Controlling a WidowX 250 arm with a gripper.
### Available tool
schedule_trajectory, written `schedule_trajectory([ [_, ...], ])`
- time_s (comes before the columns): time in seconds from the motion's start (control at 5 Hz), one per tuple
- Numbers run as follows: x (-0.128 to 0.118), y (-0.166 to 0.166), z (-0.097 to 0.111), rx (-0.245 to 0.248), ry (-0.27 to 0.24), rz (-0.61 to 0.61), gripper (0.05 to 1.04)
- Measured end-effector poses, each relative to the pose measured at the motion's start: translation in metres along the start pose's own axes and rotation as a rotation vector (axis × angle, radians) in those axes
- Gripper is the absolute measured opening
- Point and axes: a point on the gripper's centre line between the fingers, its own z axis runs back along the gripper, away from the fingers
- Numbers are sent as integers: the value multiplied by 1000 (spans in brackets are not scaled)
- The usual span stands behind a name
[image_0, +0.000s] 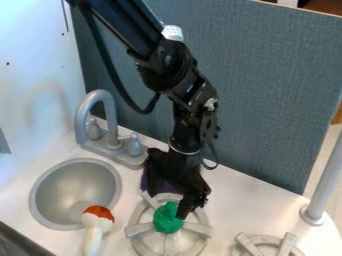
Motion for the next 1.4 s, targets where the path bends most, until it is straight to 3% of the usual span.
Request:
schedule_trajectory([
  [0.2, -6, 0, -11, 2, 40, -1, 999],
  [0.6, 9, 4, -25, 44, 38, -3, 999],
  [1.0, 22, 6, -45, 73, 78, 10, 999],
  [1.2, 24, 8, -49, 84, 92, 6, 948],
  [1.4, 24, 22, -54, 68, 109, 36, 680],
])
